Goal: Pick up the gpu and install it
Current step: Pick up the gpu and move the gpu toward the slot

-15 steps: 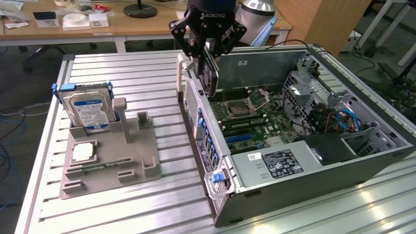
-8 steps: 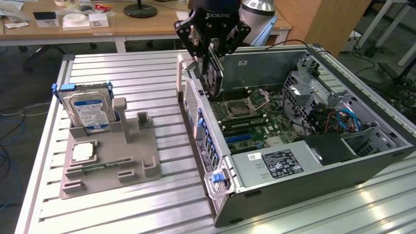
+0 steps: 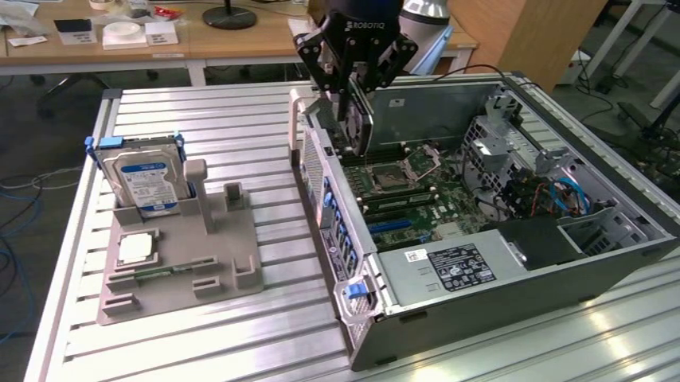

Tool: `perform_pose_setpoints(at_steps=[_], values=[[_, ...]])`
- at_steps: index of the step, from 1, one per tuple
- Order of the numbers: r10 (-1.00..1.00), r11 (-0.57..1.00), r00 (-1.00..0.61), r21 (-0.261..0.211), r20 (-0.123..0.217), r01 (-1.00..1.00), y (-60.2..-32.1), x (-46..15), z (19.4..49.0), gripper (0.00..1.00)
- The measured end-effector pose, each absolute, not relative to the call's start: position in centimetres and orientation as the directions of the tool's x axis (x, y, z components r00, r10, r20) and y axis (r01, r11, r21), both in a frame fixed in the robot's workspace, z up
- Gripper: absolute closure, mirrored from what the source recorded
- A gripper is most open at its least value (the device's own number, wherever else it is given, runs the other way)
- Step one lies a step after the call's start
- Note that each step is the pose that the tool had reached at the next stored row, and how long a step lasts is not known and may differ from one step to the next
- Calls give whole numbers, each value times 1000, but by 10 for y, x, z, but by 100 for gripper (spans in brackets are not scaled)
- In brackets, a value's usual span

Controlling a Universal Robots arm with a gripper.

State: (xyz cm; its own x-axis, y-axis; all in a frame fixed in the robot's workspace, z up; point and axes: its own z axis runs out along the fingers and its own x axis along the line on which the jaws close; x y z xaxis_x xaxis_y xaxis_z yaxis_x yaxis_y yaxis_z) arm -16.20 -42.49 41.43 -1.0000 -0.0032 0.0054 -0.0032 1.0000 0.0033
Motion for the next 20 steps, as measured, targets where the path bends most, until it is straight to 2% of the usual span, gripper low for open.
perform_pose_setpoints(at_steps=[20], values=[[-3,1000,-1000,3,5,-3,-425,-138,414,72]])
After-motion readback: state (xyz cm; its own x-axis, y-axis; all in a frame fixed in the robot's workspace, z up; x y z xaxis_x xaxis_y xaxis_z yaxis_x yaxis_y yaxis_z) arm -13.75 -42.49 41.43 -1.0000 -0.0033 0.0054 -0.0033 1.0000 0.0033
